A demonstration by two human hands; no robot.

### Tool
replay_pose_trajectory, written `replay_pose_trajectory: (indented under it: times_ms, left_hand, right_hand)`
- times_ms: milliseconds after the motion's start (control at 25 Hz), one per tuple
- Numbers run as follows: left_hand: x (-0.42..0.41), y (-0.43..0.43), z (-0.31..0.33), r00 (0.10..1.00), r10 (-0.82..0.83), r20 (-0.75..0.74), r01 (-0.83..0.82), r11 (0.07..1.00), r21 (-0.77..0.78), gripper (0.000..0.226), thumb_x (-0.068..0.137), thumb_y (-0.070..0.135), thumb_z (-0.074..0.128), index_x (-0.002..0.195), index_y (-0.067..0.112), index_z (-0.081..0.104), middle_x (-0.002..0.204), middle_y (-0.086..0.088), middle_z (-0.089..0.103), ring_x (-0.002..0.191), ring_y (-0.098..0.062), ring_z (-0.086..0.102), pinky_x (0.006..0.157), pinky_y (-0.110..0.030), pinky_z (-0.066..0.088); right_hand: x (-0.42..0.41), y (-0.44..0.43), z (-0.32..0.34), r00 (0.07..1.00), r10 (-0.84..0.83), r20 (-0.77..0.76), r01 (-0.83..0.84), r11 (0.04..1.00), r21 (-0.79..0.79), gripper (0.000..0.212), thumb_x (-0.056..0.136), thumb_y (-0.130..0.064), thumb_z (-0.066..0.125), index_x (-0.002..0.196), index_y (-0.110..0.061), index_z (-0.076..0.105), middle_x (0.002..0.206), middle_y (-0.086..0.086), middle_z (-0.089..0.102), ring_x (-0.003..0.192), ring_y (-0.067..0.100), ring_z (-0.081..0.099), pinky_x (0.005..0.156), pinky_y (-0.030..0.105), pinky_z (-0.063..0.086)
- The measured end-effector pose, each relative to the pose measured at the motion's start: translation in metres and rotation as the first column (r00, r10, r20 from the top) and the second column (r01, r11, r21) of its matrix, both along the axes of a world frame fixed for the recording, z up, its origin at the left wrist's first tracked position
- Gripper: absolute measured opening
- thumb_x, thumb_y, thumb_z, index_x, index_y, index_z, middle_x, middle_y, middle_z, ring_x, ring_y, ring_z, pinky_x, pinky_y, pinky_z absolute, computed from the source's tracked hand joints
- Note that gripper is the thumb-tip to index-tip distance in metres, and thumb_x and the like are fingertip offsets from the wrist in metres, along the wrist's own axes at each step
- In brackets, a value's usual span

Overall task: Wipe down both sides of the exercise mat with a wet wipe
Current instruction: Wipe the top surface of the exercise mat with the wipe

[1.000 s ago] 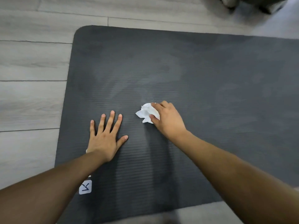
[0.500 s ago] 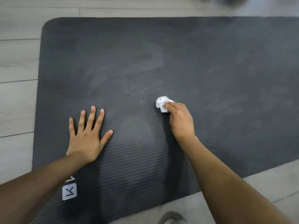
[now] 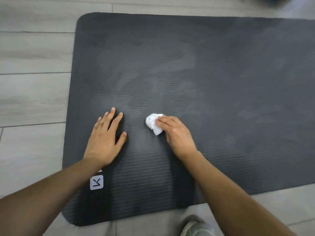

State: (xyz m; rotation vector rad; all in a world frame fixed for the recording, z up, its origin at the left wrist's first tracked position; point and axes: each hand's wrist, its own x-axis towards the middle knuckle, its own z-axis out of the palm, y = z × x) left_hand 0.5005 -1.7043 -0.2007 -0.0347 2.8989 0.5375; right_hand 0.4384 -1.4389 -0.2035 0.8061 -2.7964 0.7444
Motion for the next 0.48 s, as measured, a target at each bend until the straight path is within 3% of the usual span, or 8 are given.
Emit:
replay_pose_trajectory:
  times_ms: [80,120,160,240,280,320,400,480]
  left_hand:
    - [0.039,-0.018,-0.002,0.997,0.017,-0.074,-0.021,0.998,-0.054,0.069,0.098,0.051,0.028,0.160,0.020,0.029,0.170,-0.007,0.017,0.156,-0.027,0.017,0.128,-0.043,0.011]
    - [0.059,-0.026,-0.003,0.994,0.036,-0.107,-0.043,0.996,-0.073,0.067,0.098,0.046,0.031,0.158,0.016,0.032,0.168,-0.010,0.022,0.155,-0.030,0.022,0.128,-0.045,0.013]
    - [0.076,-0.031,-0.004,0.989,0.061,-0.133,-0.071,0.995,-0.074,0.066,0.098,0.042,0.034,0.157,0.014,0.035,0.167,-0.012,0.025,0.153,-0.032,0.025,0.127,-0.045,0.015]
    - [0.096,-0.030,-0.007,0.982,0.094,-0.165,-0.104,0.993,-0.059,0.064,0.098,0.037,0.037,0.156,0.011,0.037,0.167,-0.012,0.027,0.154,-0.032,0.025,0.127,-0.046,0.016]
    - [0.100,-0.029,-0.009,0.980,0.107,-0.165,-0.118,0.991,-0.059,0.064,0.097,0.036,0.038,0.156,0.010,0.037,0.167,-0.012,0.026,0.154,-0.031,0.024,0.127,-0.047,0.017]
    - [0.100,-0.027,-0.009,0.980,0.120,-0.159,-0.131,0.990,-0.057,0.065,0.096,0.035,0.039,0.156,0.010,0.037,0.167,-0.011,0.026,0.155,-0.030,0.023,0.127,-0.048,0.017]
    - [0.097,-0.025,-0.010,0.981,0.134,-0.143,-0.144,0.988,-0.061,0.067,0.094,0.036,0.040,0.157,0.011,0.037,0.168,-0.010,0.025,0.156,-0.027,0.020,0.127,-0.047,0.017]
    - [0.097,-0.026,-0.010,0.983,0.128,-0.130,-0.138,0.988,-0.067,0.068,0.094,0.037,0.041,0.156,0.011,0.037,0.168,-0.009,0.023,0.157,-0.024,0.018,0.128,-0.046,0.016]
  right_hand:
    - [-0.020,0.054,0.001,0.954,-0.283,-0.093,0.289,0.956,0.054,0.031,0.087,-0.006,0.055,0.113,-0.011,0.072,0.112,0.006,0.071,0.102,0.030,0.059,0.094,0.026,0.043]
    - [-0.023,0.071,0.005,0.899,-0.434,-0.062,0.436,0.899,0.028,0.031,0.085,-0.001,0.059,0.111,-0.011,0.072,0.107,0.006,0.071,0.097,0.032,0.059,0.088,0.027,0.044]
    - [-0.024,0.076,0.007,0.816,-0.577,0.046,0.578,0.814,-0.052,0.029,0.083,0.000,0.062,0.108,-0.011,0.073,0.103,0.005,0.069,0.094,0.029,0.057,0.083,0.026,0.044]
    - [-0.022,0.043,0.012,0.549,-0.774,0.315,0.836,0.510,-0.202,0.015,0.079,-0.011,0.065,0.092,-0.016,0.070,0.091,-0.002,0.059,0.082,0.018,0.055,0.074,0.023,0.041]
    - [-0.021,0.016,0.013,0.547,-0.771,0.326,0.836,0.480,-0.266,0.015,0.078,-0.011,0.064,0.089,-0.018,0.070,0.087,-0.009,0.057,0.079,0.017,0.056,0.073,0.022,0.040]
    - [-0.016,-0.016,0.010,0.664,-0.706,0.247,0.745,0.593,-0.306,0.022,0.078,-0.004,0.061,0.092,-0.018,0.071,0.085,-0.017,0.057,0.079,0.020,0.058,0.074,0.021,0.041]
    - [0.015,-0.094,0.001,0.909,-0.395,0.131,0.417,0.858,-0.299,0.030,0.083,0.000,0.055,0.103,-0.013,0.074,0.097,-0.021,0.062,0.093,0.022,0.059,0.087,0.019,0.044]
    - [0.048,-0.145,-0.002,0.994,-0.039,0.103,0.059,0.978,-0.198,0.032,0.090,-0.010,0.049,0.112,-0.011,0.073,0.115,-0.006,0.069,0.103,0.016,0.055,0.096,0.019,0.044]
